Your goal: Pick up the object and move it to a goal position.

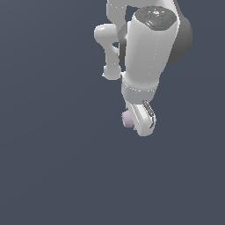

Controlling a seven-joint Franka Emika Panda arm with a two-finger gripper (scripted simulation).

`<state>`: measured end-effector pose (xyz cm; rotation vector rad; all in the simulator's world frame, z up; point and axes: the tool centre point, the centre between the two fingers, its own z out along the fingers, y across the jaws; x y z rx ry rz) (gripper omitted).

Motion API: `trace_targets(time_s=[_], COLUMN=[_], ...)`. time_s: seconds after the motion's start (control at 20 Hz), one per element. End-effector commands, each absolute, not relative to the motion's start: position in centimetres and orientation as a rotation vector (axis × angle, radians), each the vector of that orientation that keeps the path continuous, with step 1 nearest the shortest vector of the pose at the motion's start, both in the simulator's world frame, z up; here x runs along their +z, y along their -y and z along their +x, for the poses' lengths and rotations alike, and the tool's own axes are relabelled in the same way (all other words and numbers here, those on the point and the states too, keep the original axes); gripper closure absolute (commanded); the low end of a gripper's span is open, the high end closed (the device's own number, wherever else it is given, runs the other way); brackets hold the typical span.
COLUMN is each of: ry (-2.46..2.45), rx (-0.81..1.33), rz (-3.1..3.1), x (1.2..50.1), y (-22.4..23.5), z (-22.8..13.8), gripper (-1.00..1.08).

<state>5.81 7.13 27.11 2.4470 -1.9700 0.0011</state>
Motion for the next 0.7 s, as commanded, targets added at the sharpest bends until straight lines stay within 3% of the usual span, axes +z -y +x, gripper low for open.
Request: trace_targets(time_s=[0.0, 0.65], ry=[1.970, 1.968], rx=[0.001, 0.002], rz=[2.446, 2.447], x=[30.0, 42.4], y=[-7.1, -7.4], z=[5.8, 6.2], gripper=[1.08, 1.08])
